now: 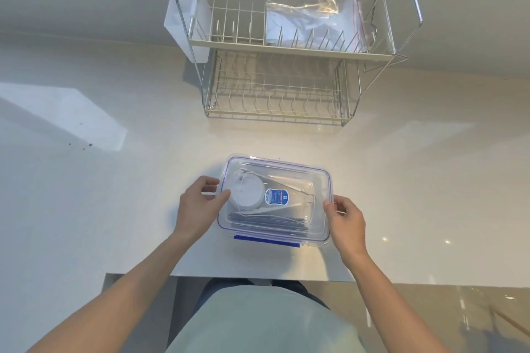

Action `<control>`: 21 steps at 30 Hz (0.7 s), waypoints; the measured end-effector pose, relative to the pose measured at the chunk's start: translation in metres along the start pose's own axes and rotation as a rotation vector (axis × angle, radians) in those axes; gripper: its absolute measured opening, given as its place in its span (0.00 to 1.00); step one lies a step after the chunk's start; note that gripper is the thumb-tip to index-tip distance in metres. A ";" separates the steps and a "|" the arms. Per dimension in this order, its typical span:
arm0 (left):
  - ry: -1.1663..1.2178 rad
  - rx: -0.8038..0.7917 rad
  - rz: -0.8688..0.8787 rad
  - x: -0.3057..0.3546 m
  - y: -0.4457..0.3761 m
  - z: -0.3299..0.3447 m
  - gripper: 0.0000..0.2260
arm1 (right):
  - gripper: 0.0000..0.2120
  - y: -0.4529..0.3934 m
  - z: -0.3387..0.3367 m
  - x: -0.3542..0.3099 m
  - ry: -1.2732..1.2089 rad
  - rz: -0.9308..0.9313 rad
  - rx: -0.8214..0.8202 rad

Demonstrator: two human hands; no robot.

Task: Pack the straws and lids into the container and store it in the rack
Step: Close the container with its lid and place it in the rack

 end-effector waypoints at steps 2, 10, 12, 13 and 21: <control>0.001 -0.002 -0.012 0.000 -0.002 -0.003 0.12 | 0.10 0.001 -0.004 -0.006 0.087 -0.039 0.000; 0.080 -0.038 -0.081 -0.009 -0.009 -0.002 0.12 | 0.12 0.000 0.000 -0.001 0.068 -0.007 -0.019; 0.136 -0.085 -0.129 -0.014 -0.014 -0.001 0.16 | 0.13 -0.008 -0.001 0.005 -0.008 0.038 -0.057; 0.151 -0.108 -0.150 -0.016 -0.017 -0.001 0.18 | 0.14 -0.011 -0.001 0.007 -0.050 0.075 -0.080; 0.309 -0.218 -0.292 -0.023 -0.037 0.002 0.21 | 0.09 -0.032 0.000 0.000 -0.212 0.207 -0.163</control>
Point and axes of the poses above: each hand's wrist, its own y-axis away from the middle knuckle, its own z-axis out of the palm, x = y × z, the point moved 3 cm from there along -y, towards the middle knuckle, and after that the axes turned 1 degree about y, right-handed, at the moved point
